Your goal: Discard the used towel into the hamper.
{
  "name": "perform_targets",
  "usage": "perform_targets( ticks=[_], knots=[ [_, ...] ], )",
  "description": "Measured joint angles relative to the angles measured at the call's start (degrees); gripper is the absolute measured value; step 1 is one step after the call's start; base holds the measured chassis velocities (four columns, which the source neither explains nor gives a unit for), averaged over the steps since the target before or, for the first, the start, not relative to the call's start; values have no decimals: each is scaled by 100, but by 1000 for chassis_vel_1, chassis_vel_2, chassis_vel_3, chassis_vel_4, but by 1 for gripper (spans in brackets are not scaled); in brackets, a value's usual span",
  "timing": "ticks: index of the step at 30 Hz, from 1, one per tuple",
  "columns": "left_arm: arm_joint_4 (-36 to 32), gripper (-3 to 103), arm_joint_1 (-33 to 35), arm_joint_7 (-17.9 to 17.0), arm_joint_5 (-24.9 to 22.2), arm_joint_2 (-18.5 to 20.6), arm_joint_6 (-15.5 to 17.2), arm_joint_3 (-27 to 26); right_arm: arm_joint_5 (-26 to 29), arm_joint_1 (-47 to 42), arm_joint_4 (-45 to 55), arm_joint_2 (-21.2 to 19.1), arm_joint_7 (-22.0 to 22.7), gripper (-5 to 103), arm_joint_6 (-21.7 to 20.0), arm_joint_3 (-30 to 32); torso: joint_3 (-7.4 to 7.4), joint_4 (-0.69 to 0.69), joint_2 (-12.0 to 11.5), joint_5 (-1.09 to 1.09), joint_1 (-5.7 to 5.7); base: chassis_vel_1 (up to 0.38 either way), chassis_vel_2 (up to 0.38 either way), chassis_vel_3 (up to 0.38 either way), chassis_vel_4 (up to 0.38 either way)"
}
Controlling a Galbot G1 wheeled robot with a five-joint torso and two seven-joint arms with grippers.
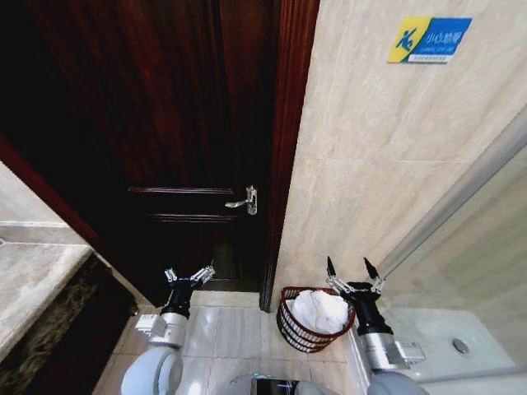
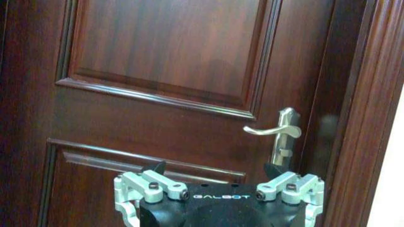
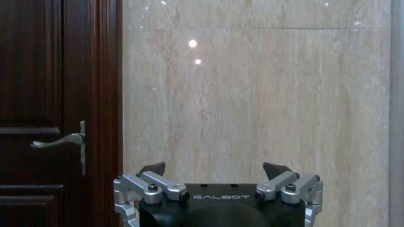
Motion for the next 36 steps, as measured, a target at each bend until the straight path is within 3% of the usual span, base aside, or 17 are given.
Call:
perform_targets(
  ticks=[27, 36],
  knots=[
    [0, 100, 0, 0, 0, 0, 0, 0, 0, 0, 0, 0, 0, 100, 0, 0, 481, 0, 895, 0, 414, 0, 0, 0, 0],
    [0, 100, 0, 0, 0, 0, 0, 0, 0, 0, 0, 0, 0, 100, 0, 1, 559, 0, 1041, 0, 482, 0, 0, 0, 0]
  ],
)
